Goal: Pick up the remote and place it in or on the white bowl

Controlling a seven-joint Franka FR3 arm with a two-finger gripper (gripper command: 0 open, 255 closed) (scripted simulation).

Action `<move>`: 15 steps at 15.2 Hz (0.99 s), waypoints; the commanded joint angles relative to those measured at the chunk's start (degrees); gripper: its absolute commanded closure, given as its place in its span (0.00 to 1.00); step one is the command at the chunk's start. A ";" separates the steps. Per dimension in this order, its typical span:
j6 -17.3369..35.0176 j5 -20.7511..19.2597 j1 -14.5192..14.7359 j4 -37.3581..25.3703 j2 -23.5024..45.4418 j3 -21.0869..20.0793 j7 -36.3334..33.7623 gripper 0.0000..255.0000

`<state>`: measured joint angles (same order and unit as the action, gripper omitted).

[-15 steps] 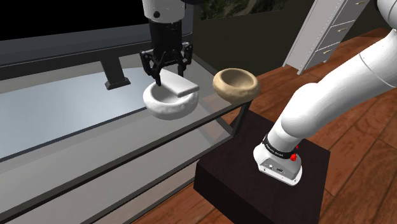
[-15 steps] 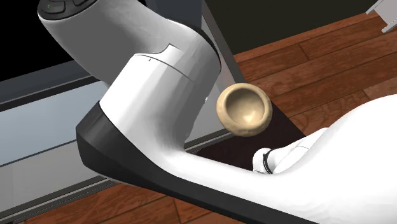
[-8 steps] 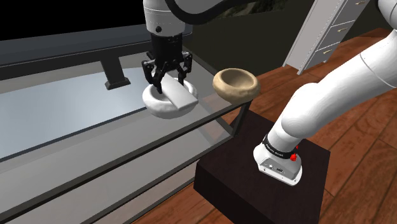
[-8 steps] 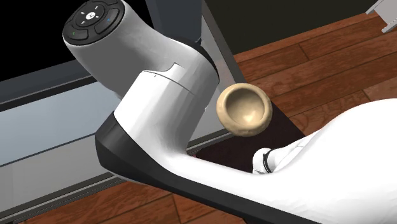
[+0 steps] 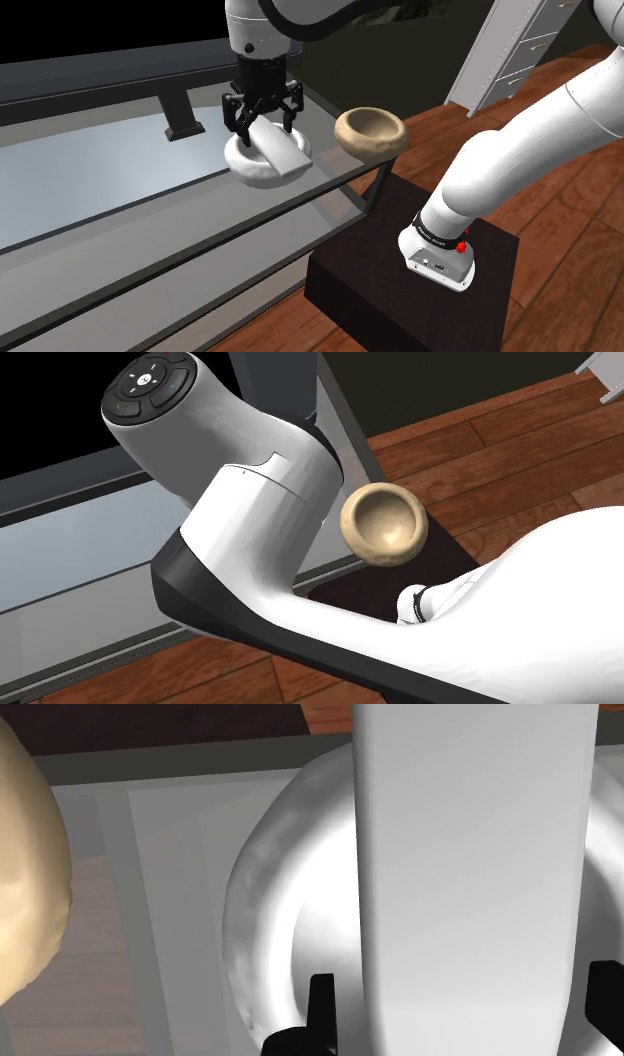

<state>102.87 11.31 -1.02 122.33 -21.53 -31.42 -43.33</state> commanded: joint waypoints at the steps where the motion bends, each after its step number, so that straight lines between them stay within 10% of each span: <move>1: 0.03 -0.01 -0.01 0.03 0.03 -0.01 0.00 0.00; 15: -7.20 -0.68 -0.43 -7.49 0.36 0.83 -0.32 0.00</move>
